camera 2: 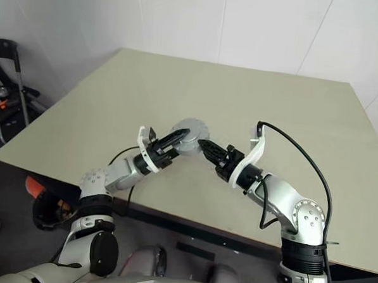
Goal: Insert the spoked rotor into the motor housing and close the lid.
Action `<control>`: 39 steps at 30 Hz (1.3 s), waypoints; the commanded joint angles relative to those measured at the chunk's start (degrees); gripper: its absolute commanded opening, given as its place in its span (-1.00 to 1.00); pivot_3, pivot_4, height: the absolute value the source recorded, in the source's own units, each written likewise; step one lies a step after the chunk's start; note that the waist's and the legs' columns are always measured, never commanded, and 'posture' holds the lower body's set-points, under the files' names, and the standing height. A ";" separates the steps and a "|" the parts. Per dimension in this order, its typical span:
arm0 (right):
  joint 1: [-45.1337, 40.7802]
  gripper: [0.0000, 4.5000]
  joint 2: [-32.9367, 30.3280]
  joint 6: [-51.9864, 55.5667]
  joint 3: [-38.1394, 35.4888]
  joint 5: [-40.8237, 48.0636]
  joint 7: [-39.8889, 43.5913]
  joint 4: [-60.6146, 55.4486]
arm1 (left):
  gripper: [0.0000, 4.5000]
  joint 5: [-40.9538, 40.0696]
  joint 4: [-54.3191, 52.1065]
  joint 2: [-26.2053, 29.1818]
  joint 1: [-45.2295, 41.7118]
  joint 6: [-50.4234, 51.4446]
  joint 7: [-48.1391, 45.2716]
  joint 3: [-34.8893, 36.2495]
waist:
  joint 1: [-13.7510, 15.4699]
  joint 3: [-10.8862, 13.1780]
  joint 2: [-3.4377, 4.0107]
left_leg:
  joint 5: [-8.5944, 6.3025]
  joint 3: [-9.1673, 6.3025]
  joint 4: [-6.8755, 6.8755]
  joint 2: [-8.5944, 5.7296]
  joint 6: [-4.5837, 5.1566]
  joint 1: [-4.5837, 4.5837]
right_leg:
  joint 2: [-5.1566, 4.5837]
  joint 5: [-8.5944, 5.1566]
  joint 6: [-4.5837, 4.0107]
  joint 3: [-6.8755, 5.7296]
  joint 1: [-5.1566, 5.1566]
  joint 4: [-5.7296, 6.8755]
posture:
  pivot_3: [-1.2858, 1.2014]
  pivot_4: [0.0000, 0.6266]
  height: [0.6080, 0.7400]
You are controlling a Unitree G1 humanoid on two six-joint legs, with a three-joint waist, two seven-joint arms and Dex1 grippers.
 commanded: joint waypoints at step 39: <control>20.87 1.00 -9.14 -35.46 11.46 -84.58 35.50 -15.45 | -0.07 4.60 -2.15 2.29 -1.79 -36.52 12.93 5.36 | -0.34 0.11 -0.39 | -0.26 -0.16 0.55 -0.05 0.44 -0.20 | -0.01 0.21 0.16 0.09 0.12 -0.03 | 0.03 -1.00 1.00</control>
